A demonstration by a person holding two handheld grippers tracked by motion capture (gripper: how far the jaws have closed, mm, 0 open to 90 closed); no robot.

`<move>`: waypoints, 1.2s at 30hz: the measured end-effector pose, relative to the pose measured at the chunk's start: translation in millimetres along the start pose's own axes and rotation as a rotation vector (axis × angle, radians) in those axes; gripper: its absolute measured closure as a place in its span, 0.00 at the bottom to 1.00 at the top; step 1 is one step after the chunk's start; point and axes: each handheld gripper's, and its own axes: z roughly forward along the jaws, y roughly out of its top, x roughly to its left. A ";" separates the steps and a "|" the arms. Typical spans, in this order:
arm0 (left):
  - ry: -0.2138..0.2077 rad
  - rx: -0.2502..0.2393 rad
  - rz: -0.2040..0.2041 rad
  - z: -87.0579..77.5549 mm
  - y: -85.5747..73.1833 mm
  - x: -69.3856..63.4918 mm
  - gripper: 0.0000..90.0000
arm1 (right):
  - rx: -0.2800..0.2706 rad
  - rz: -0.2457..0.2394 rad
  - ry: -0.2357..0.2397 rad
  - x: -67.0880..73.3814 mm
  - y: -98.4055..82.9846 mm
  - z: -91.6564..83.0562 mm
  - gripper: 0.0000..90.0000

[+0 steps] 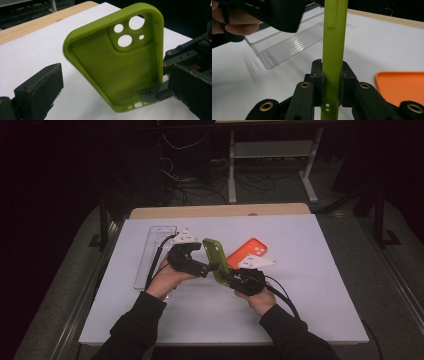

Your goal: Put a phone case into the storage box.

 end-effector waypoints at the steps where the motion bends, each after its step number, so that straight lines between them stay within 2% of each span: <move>1: -0.001 -0.006 -0.004 1.0 -0.3 -0.5 0.00 | 0.000 0.001 0.003 1.0 0.1 0.1 0.84; 3: -0.007 -0.007 -0.002 2.2 -0.5 -0.5 0.00 | -0.005 0.003 0.008 3.0 0.4 0.2 0.84; 9: -0.034 -0.030 -0.031 4.3 -1.7 -0.7 0.00 | -0.017 0.013 0.023 6.3 1.8 0.2 0.84; 12: -0.044 -0.045 -0.035 5.5 -2.3 0.3 0.00 | -0.022 0.003 0.026 8.4 1.9 1.1 0.84; 21: -0.035 -0.047 -0.007 11.0 -5.1 0.5 0.00 | -0.009 -0.005 0.030 17.2 0.9 5.0 0.84; 27: -0.033 -0.048 -0.018 12.2 -5.6 -0.4 0.00 | -0.007 -0.013 0.018 17.7 -1.1 7.6 0.84; 28: -0.022 -0.052 -0.021 11.9 -5.7 -0.7 0.02 | -0.005 -0.015 0.018 17.9 -1.4 8.0 0.84; 29: -0.019 -0.062 -0.042 11.6 -6.1 -1.5 0.05 | -0.003 -0.024 0.017 17.7 -1.9 8.6 0.83; 36: -0.030 -0.083 -0.052 9.5 -6.2 -1.8 0.11 | 0.006 -0.036 0.005 19.6 -3.2 10.2 0.84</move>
